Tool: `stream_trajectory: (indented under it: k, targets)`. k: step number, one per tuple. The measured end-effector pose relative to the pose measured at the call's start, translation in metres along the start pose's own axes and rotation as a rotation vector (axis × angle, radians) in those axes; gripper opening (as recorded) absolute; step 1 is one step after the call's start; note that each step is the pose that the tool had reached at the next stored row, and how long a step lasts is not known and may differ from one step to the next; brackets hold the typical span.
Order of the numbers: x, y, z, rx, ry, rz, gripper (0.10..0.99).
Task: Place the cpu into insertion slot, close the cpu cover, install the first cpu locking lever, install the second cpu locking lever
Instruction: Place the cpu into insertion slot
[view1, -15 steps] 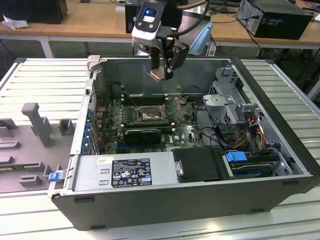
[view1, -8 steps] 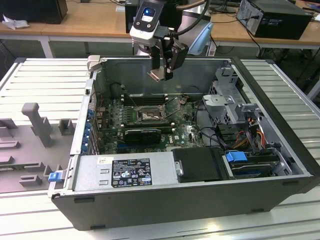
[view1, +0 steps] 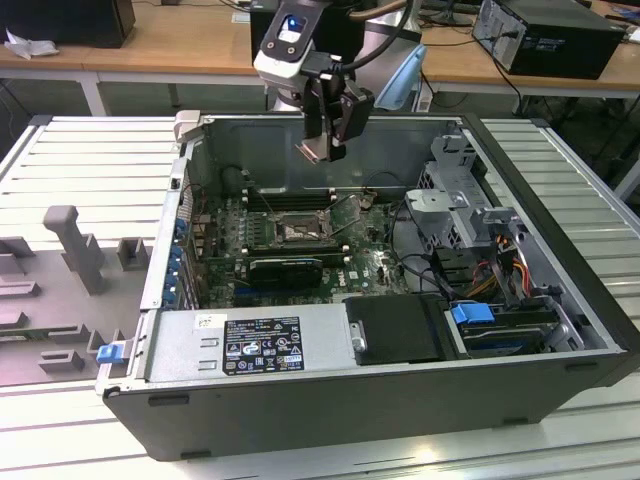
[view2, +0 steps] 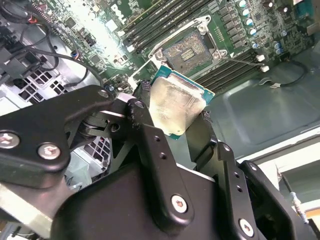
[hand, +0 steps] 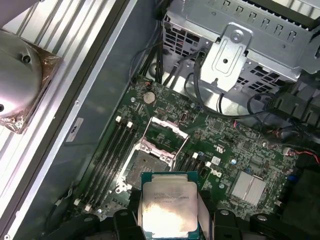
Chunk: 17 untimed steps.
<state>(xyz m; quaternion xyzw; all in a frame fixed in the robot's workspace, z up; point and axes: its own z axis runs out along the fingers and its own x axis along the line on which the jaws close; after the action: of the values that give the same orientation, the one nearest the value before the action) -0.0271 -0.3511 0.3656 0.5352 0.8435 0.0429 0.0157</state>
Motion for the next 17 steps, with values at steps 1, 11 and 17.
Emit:
stream_trajectory:
  k: [1, 11, 17]
  targets:
    - [0.0000, 0.0000, 0.0000, 0.000, -0.0007, 0.008, 0.529]
    - [0.0000, 0.0000, 0.0001, -0.002, -0.0064, 0.072, 0.529]
    - [0.0000, 0.0000, 0.0002, -0.002, -0.0100, 0.111, 0.529]
